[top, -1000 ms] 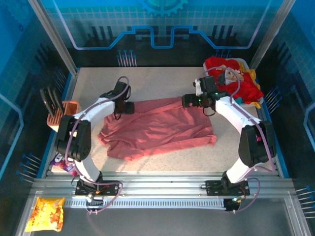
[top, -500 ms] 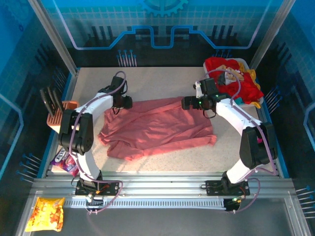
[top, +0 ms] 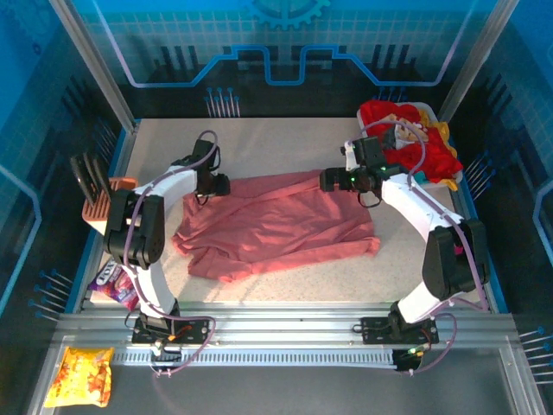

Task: Fold and stack the t-shirts

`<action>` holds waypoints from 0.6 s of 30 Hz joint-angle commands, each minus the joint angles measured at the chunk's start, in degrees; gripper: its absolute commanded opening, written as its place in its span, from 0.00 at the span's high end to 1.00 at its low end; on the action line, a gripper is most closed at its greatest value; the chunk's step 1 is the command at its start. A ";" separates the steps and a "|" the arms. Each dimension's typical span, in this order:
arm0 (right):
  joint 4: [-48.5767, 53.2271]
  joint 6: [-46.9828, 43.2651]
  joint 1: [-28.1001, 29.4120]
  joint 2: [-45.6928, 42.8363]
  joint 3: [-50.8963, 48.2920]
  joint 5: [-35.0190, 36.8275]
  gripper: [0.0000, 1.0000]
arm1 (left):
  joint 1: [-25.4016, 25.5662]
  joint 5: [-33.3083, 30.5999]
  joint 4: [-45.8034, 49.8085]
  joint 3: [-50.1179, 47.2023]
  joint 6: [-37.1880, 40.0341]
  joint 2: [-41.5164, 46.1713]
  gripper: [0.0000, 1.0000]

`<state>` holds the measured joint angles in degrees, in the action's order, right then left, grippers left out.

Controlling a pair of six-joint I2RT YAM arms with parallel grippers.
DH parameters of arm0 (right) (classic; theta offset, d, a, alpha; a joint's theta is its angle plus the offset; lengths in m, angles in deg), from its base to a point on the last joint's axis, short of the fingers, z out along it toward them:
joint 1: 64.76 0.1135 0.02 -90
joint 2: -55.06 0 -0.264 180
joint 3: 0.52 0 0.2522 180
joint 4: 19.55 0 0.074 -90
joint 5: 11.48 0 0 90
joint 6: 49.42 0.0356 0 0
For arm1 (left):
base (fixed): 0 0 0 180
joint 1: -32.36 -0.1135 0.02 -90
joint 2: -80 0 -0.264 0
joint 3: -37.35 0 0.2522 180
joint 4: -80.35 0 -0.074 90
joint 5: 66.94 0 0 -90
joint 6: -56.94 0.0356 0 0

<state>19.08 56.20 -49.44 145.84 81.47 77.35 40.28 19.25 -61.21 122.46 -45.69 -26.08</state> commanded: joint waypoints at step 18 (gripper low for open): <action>1.81 -0.23 -0.59 -1.67 0.05 -0.85 0.01 | -0.28 0.96 1.72 -1.39 -5.17 0.33 0.75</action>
<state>19.54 56.20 -49.44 145.77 81.45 77.35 39.91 19.49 -60.81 122.13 -49.66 -26.08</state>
